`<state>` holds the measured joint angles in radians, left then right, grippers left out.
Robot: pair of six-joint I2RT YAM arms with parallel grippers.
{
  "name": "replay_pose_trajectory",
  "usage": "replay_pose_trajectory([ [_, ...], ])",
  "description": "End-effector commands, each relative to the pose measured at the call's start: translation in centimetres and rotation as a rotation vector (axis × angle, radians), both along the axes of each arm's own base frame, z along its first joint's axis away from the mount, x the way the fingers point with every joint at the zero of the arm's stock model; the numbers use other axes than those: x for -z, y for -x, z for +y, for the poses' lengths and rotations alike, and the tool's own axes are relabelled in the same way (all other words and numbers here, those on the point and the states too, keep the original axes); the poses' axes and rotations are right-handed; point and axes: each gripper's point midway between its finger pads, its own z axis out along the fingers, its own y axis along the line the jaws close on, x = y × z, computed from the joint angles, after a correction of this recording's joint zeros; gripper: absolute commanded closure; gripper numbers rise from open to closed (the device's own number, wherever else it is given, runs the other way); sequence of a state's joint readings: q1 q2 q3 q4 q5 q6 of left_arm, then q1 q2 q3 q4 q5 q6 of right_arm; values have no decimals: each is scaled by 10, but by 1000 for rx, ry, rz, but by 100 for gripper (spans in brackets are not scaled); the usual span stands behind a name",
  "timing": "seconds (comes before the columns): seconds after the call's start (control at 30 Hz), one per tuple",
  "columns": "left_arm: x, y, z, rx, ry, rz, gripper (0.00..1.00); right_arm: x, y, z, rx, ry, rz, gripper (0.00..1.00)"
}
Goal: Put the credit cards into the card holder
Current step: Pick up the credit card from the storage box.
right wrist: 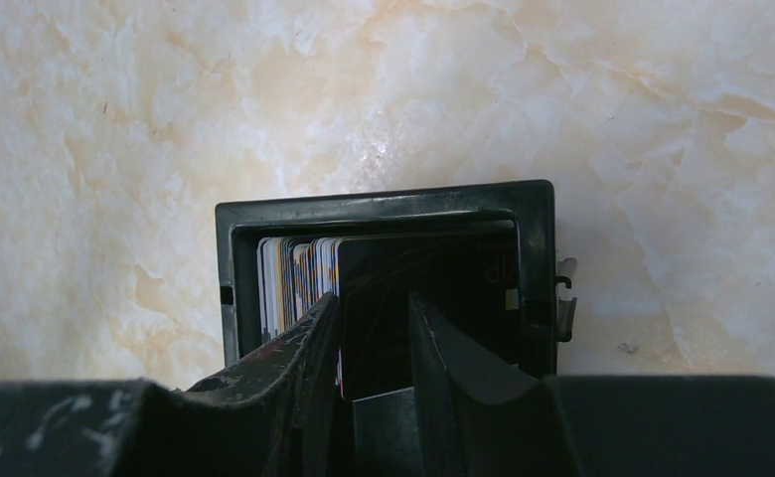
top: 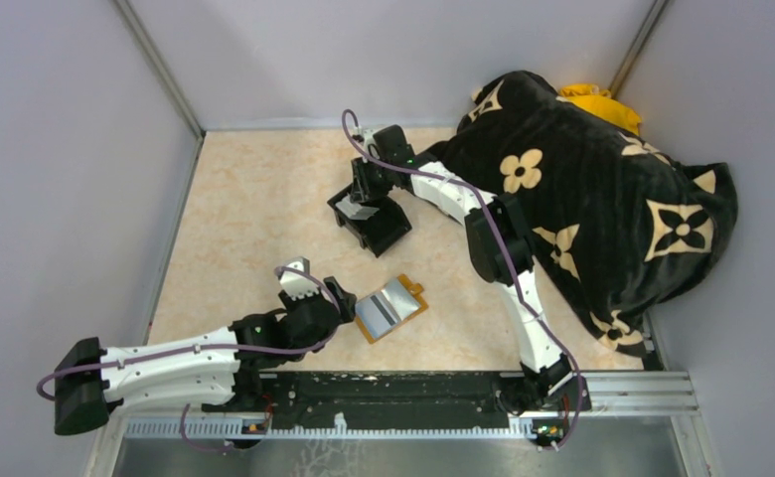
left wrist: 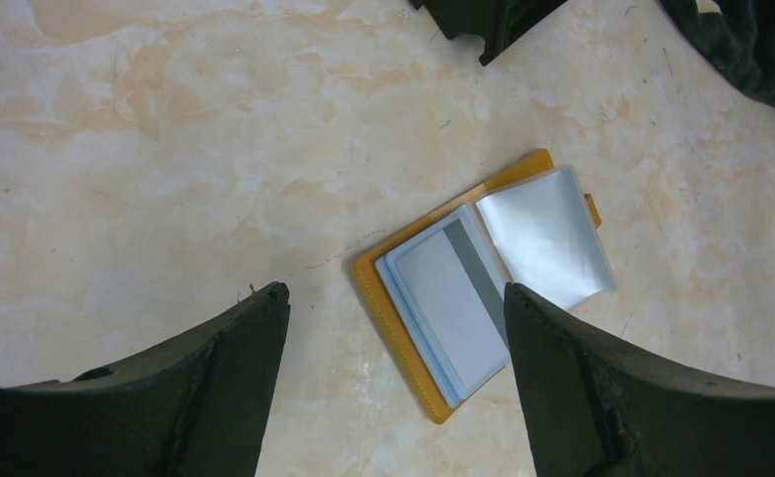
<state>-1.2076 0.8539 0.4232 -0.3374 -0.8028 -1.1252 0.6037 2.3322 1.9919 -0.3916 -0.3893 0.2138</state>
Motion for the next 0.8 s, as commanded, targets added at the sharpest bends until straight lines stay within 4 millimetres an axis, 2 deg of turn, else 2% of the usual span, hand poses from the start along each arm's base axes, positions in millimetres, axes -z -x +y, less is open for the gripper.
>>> replay_pose_trajectory([
  [0.0, -3, -3, -2, 3, 1, -11, 15, -42, 6, 15, -30, -75, -47, 69],
  [0.5, -8, -4, -4, 14, 5, -15, 16, -67, 9, 15, -25, -106, -75, 72],
  [0.77, -7, -4, -6, 18, 9, -10, 16, -79, 8, 9, -1, -99, -107, 73],
])
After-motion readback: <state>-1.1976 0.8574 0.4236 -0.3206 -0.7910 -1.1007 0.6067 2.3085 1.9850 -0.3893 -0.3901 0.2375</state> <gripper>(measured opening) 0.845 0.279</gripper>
